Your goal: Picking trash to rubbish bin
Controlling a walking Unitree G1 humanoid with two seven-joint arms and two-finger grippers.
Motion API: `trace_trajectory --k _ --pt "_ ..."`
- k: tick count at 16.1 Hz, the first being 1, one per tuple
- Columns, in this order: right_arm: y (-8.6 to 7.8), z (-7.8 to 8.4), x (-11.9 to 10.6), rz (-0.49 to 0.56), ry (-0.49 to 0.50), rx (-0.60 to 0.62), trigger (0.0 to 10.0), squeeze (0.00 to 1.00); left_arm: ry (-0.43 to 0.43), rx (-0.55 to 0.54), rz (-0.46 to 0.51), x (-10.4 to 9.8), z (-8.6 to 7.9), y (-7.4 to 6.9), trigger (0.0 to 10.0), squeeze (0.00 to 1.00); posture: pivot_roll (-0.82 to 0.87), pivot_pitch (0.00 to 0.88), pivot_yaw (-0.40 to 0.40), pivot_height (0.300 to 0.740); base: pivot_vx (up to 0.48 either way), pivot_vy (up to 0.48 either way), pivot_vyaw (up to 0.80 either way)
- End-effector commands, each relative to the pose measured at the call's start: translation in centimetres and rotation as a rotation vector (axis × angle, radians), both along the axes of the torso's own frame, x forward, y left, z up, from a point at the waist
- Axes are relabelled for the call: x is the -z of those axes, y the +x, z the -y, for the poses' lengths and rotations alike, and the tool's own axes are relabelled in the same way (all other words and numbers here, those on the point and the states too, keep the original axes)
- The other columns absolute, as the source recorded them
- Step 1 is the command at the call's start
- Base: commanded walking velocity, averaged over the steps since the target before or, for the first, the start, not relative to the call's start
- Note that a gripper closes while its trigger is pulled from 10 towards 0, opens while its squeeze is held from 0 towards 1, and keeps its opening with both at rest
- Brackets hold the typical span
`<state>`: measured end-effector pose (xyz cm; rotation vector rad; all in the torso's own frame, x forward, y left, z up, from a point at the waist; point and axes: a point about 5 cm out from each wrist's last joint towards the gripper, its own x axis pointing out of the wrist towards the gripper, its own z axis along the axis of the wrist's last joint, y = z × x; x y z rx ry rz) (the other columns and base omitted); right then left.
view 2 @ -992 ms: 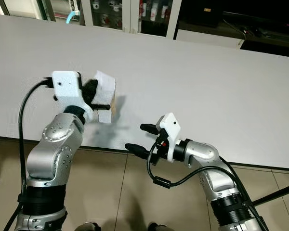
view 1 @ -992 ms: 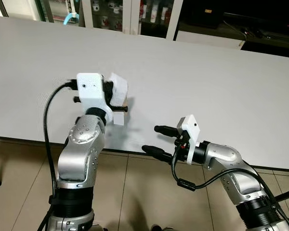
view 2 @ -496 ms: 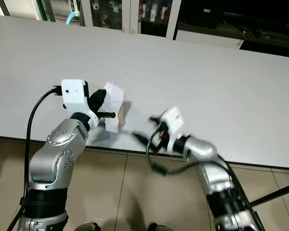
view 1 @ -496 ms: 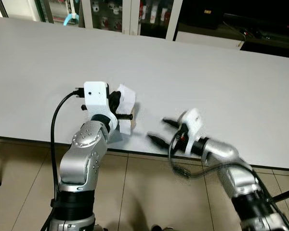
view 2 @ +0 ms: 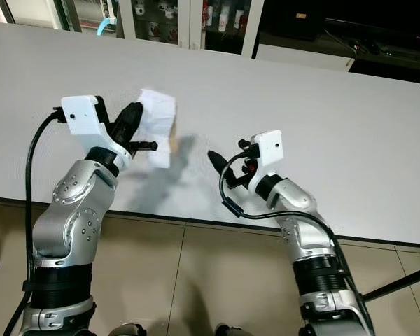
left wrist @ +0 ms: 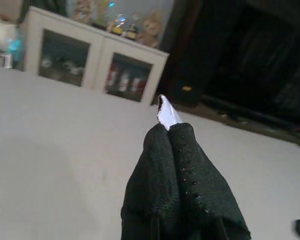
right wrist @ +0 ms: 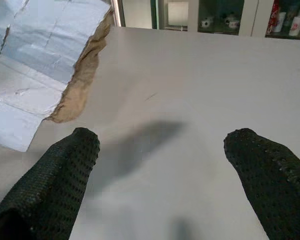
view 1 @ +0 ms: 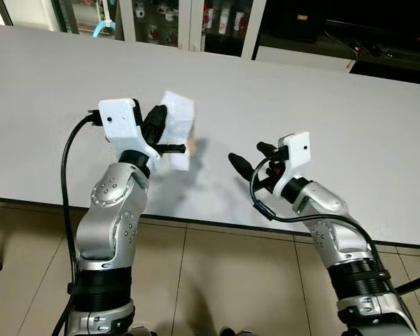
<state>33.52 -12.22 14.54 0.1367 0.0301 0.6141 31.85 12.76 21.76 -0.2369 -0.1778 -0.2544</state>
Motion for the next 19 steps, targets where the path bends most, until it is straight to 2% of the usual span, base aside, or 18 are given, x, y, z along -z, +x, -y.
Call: trace_trajectory --k 1,4,7,8,9,12,15,17,19 --pt "0.3 0.4 -0.6 0.004 0.071 0.036 10.0 0.0 -0.024 0.084 0.053 -0.9 0.8 0.1 10.0 0.0 -0.02 0.074 -0.095 0.74 0.0 0.0 0.0" --pt "0.3 0.4 -0.8 -0.013 0.107 0.017 10.0 0.0 -0.012 0.143 0.079 -1.4 1.1 -0.1 10.0 0.0 -0.03 0.071 -0.093 0.74 0.0 0.0 0.0" --pt "0.6 1.6 -0.6 -0.062 0.186 0.031 10.0 0.0 -0.013 0.186 0.105 -2.3 1.0 -0.4 10.0 0.0 -0.02 0.069 -0.095 0.74 0.0 0.0 0.0" --pt "0.6 2.0 -0.8 -0.07 0.224 0.025 10.0 0.97 -0.024 0.186 0.108 -2.4 0.5 -0.4 10.0 0.0 -0.02 0.068 -0.095 0.74 0.0 0.0 0.0" --pt "0.6 2.2 -0.8 -0.071 0.245 0.022 10.0 1.0 -0.028 0.183 0.108 -2.4 0.2 -0.4 10.0 0.0 -0.02 0.067 -0.095 0.74 0.0 0.0 0.0" --pt "0.7 3.2 -1.2 -0.091 0.358 0.026 10.0 1.0 -0.075 0.187 0.098 -2.5 -0.9 -0.2 10.0 0.0 -0.02 0.067 -0.096 0.74 0.0 0.0 0.0" --pt "0.7 3.4 -1.1 -0.101 0.381 0.016 10.0 1.0 -0.109 0.186 0.097 -2.6 -1.5 -0.1 10.0 0.0 -0.02 0.066 -0.099 0.74 0.0 0.0 0.0" --pt "0.7 3.6 -1.3 -0.102 0.451 0.01 10.0 1.0 -0.162 0.187 0.103 -3.0 -2.0 0.1 10.0 0.0 -0.02 0.066 -0.1 0.74 0.0 0.0 0.0" --pt "0.7 3.8 -1.4 -0.104 0.472 0.013 10.0 1.0 -0.202 0.216 0.094 -3.1 -2.2 0.2 10.0 0.0 -0.02 0.065 -0.101 0.74 0.0 0.0 0.0"
